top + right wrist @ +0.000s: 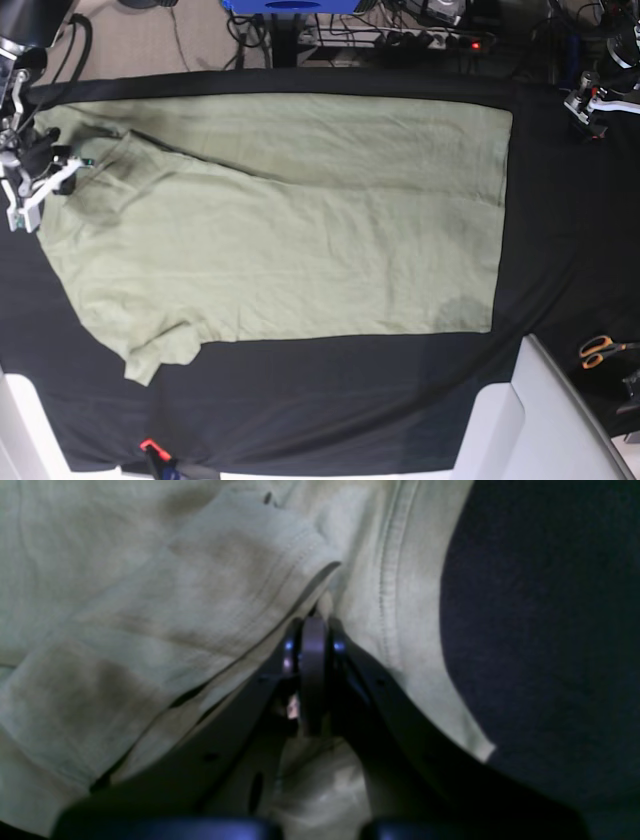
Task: Fold the T-shirt properly
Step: 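Grasp the fabric beside the collar with the right gripper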
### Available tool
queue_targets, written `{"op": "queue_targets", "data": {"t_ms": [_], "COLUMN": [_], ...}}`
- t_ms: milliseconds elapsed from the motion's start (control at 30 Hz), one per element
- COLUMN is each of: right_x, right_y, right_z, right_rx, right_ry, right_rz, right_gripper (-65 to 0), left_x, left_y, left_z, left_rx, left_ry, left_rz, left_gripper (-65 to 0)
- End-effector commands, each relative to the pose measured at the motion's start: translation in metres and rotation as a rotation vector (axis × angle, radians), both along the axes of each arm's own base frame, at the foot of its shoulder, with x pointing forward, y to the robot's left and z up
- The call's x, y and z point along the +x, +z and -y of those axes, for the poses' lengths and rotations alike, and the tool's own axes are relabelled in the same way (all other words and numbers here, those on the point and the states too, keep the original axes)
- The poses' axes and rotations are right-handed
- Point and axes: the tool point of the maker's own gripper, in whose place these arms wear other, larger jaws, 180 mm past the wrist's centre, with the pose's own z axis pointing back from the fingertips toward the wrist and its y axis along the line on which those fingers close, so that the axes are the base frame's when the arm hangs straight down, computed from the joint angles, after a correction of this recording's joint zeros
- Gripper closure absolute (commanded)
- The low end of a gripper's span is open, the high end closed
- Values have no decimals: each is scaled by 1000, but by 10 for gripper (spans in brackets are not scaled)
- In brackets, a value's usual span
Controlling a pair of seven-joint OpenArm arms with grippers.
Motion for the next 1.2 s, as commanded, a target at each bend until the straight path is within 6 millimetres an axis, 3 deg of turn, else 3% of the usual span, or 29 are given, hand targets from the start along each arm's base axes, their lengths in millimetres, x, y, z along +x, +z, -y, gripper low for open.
{"op": "queue_targets", "data": {"t_ms": [0,67,167,300,433,533,667,800,1167], "right_x": [11,10,6,11,18,29,39,39,42], "right_y": [12,10,8,28,53,56,40,27,29], "right_z": [6,5,4,-1,-2,-8,-24,-26,-22], "right_rx": [-14,-11,-9,-40,-88,-82,-45,-19,-25], "right_ry": [-2,-2,1,15,-6,14,45,36,33], "right_rz": [46,33,7,66,130,143,113,83,87], "right_gripper": [-9,-11,-69,-203,-281,-281,-281,-279,-278], "left_x": [6,7,7,7,7,11,12,12,13], "left_y": [12,12,12,12,12,13,12,13,13], "left_z": [-7,-7,-7,-7,-7,-7,-7,-8,-8], "left_rx": [27,27,27,27,27,26,23,25,27], "left_ry": [-8,-8,-8,-8,-8,-7,-4,-5,-4], "left_rz": [30,31,31,31,31,42,44,44,46], "left_gripper": [-650,-650,-650,-650,-650,-650,-650,-650,-650]}}
